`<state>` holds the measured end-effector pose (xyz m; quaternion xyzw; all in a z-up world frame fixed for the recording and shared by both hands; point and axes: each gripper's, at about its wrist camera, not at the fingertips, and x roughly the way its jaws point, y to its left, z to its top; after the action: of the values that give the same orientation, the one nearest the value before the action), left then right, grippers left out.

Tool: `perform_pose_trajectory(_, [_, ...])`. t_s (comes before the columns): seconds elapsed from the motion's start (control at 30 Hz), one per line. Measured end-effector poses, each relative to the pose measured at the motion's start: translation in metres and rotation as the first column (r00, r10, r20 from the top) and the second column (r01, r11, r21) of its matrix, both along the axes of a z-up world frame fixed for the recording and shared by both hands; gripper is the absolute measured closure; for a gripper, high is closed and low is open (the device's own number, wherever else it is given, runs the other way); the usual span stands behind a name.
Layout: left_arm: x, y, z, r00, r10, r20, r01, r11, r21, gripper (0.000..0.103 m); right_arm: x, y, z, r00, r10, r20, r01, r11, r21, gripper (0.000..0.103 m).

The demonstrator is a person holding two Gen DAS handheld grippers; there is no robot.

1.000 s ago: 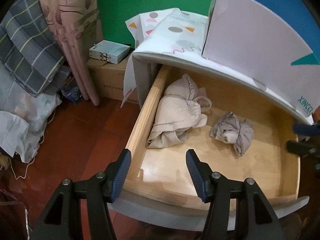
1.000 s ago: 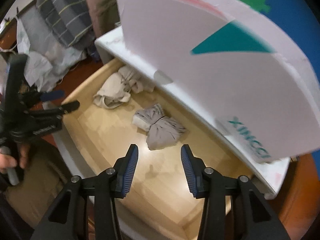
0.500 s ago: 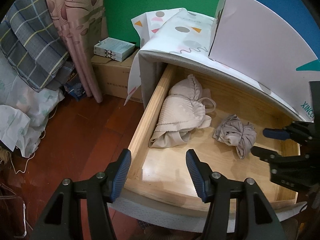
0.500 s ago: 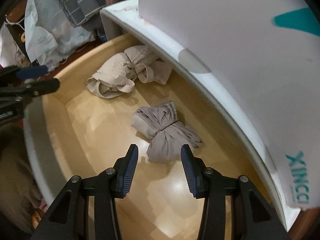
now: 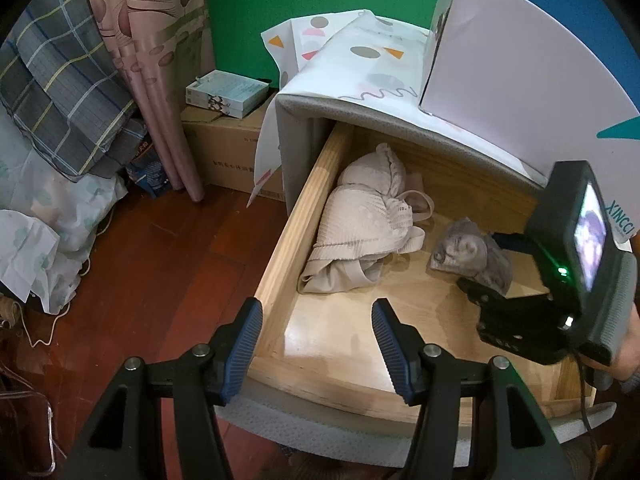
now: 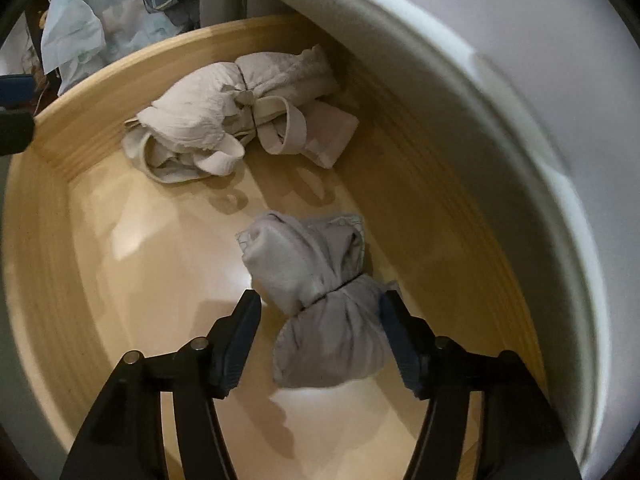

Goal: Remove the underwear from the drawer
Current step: 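Close the right gripper on the grey hexagon-patterned sock bundle, then move the left gripper into the drawer toward the beige lace bra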

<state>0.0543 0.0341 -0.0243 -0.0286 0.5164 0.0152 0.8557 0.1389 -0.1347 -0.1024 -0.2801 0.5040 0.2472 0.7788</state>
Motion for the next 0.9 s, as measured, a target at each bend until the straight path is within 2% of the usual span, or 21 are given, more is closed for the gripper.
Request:
perform_pose_trajectory(0.13, [0.001, 0.001, -0.002, 1.000, 0.003, -0.006, -0.003, 1.000, -0.005, 0.045, 0.007, 0.001, -0.009, 0.999, -0.016, 0.032, 0.017, 0.999, -0.030, 0.044])
perform_pose_trajectory(0.23, [0.001, 0.000, -0.002, 1.000, 0.000, -0.005, 0.000, 1.000, 0.000, 0.045, 0.010, 0.001, -0.013, 0.999, -0.033, 0.042, 0.035, 0.998, -0.045, 0.053])
perform_pose_trajectory(0.33, [0.001, 0.002, -0.001, 1.000, 0.001, -0.006, -0.001, 1.000, -0.002, 0.045, 0.013, 0.000, -0.013, 0.998, -0.048, 0.026, 0.050, 0.997, -0.052, 0.057])
perform_pose_trajectory(0.5, [0.001, 0.001, -0.001, 1.000, 0.000, -0.005, 0.000, 1.000, -0.002, 0.045, 0.013, -0.009, -0.013, 0.996, -0.069, -0.054, 0.065, 0.996, -0.065, 0.059])
perform_pose_trajectory(0.73, [0.001, 0.001, -0.002, 1.000, -0.006, -0.006, 0.006, 1.000, 0.001, 0.045, -0.009, -0.031, -0.017, 0.981, -0.091, -0.169, 0.073, 0.991, -0.111, 0.060])
perform_pose_trajectory(0.83, [0.000, 0.000, -0.002, 1.000, -0.010, -0.006, 0.010, 1.000, 0.000, 0.045, -0.017, -0.045, -0.019, 0.965, -0.132, -0.228, 0.101, 0.985, -0.143, 0.060])
perform_pose_trajectory(0.9, [0.000, -0.001, -0.003, 1.000, -0.013, -0.006, 0.013, 1.000, 0.000, 0.045, -0.018, -0.055, -0.021, 0.943, -0.186, -0.277, 0.146, 0.976, -0.159, 0.060])
